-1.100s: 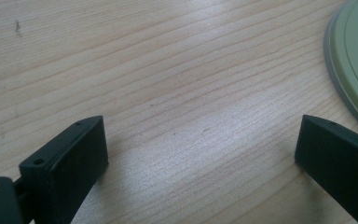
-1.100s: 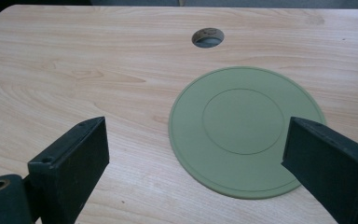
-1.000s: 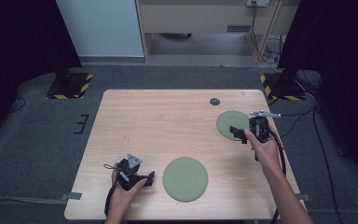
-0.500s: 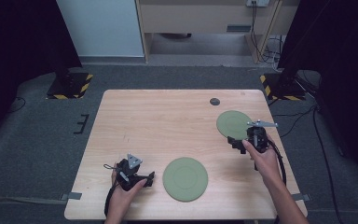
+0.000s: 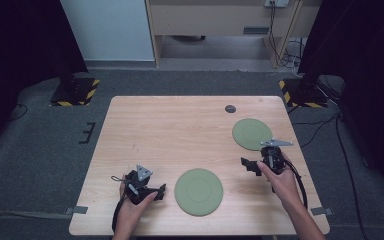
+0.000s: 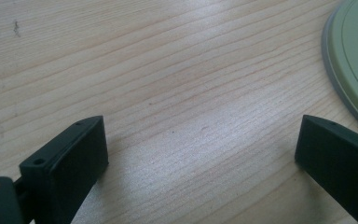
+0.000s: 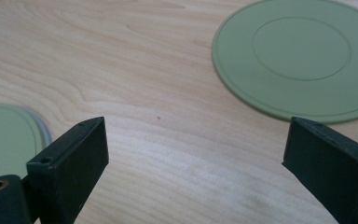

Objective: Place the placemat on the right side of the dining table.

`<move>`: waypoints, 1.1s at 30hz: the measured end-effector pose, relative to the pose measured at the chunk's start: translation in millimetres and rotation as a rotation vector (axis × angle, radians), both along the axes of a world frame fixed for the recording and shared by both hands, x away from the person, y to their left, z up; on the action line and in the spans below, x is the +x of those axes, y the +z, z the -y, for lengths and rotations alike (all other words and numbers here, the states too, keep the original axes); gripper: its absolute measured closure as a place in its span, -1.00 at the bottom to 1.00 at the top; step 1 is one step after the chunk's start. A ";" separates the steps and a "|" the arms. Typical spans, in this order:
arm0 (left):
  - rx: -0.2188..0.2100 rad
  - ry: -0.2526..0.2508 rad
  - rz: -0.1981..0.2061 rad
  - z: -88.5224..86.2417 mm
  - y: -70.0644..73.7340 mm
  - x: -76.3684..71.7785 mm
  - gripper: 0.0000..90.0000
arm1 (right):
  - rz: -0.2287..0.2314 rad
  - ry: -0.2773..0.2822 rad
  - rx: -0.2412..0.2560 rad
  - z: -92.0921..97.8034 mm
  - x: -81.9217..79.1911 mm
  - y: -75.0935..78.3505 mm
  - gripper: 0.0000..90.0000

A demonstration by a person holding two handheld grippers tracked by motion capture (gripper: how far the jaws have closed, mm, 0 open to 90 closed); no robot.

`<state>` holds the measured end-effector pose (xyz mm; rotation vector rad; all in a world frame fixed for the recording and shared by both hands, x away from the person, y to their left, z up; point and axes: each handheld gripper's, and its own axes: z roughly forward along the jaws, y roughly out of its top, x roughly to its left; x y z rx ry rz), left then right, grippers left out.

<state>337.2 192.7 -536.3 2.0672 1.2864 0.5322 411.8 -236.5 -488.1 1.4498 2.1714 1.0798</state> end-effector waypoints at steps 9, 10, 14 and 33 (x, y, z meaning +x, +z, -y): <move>0.000 0.000 0.000 0.0 0.0 -0.2 -0.96 | -0.035 0.037 -0.023 -7.8 -12.3 -16.7 -0.85; 0.000 0.001 0.000 0.1 0.0 -0.2 -0.96 | -0.034 0.037 -0.024 -8.7 -13.6 -18.3 -0.85; 0.000 0.000 0.001 0.1 0.0 -0.2 -0.96 | -0.045 0.032 -0.048 -11.1 -17.4 -27.7 -0.84; 0.001 0.002 0.001 0.2 0.0 -1.1 -0.96 | 0.013 -0.051 -0.146 -8.6 -23.6 -51.8 -0.99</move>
